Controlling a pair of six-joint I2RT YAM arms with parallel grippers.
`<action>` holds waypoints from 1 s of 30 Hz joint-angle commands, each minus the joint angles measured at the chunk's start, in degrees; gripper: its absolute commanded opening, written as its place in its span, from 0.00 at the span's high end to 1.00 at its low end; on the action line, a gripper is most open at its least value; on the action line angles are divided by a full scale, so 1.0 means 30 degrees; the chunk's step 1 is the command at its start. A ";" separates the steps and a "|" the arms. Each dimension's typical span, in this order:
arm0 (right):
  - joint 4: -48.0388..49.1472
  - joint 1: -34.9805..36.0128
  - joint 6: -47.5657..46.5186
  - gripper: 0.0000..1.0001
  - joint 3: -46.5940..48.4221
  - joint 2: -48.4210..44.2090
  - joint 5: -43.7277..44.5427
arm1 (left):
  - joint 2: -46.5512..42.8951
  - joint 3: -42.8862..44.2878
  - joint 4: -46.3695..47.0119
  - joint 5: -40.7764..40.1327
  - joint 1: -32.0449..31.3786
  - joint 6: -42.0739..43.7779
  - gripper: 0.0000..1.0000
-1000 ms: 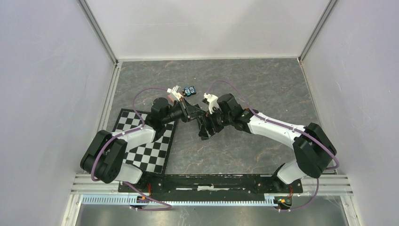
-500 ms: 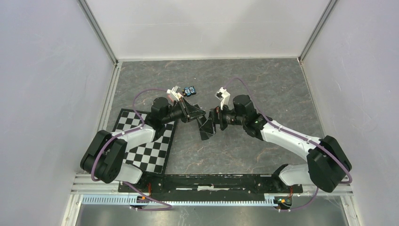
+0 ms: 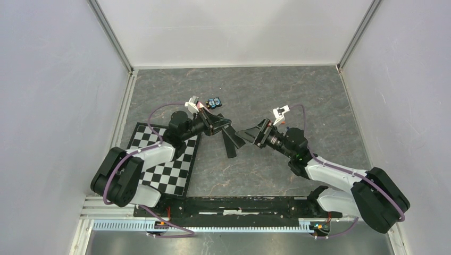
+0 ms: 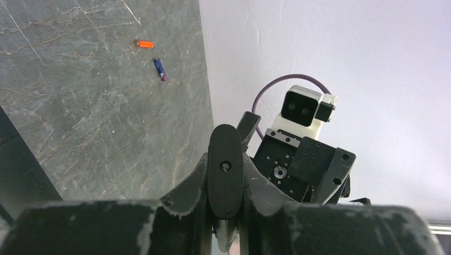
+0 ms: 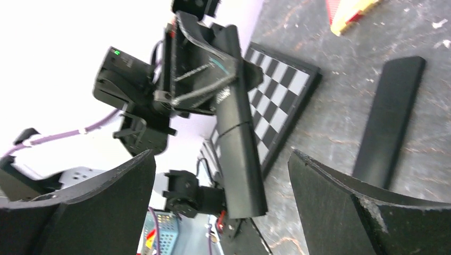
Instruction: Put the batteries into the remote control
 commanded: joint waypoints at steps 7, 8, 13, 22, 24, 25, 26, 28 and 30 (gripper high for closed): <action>0.2409 0.0427 0.2082 0.19 0.0936 0.1532 0.0460 | -0.1342 -0.0176 0.2065 -0.1080 0.0082 -0.1871 0.98; 0.2318 0.0485 0.1978 0.21 0.0877 0.1612 0.0487 | -0.1439 -0.0155 0.2073 -0.1120 0.0094 -0.1921 0.98; 0.2476 0.0741 0.2036 0.38 0.0552 0.2002 0.0557 | -0.1850 -0.0202 0.2284 -0.1331 0.0095 -0.2581 0.98; 0.3353 0.1013 0.1800 0.61 -0.0120 0.2557 0.0931 | -0.3076 -0.0528 0.3677 -0.1798 0.0067 -0.5163 0.98; 0.3298 0.1100 0.1441 0.61 -0.0103 0.2671 0.1295 | -0.3278 -0.0473 0.3681 -0.1834 0.0022 -0.5615 0.98; 0.3500 0.1131 0.1455 0.61 -0.0074 0.2853 0.1331 | -0.3280 -0.0475 0.3893 -0.1839 -0.0017 -0.5838 0.98; 0.4071 0.1163 0.1494 0.61 -0.0075 0.3125 0.1336 | -0.3256 -0.0473 0.4171 -0.1804 -0.0073 -0.6115 0.98; 0.4680 0.1226 0.1671 0.62 0.0222 0.3789 0.1335 | -0.3110 -0.0455 0.4875 -0.1715 -0.0190 -0.6497 0.98; 0.4780 0.1248 0.1412 0.64 0.0790 0.4255 0.1370 | -0.3011 -0.0347 0.5325 -0.1562 -0.0355 -0.6601 0.98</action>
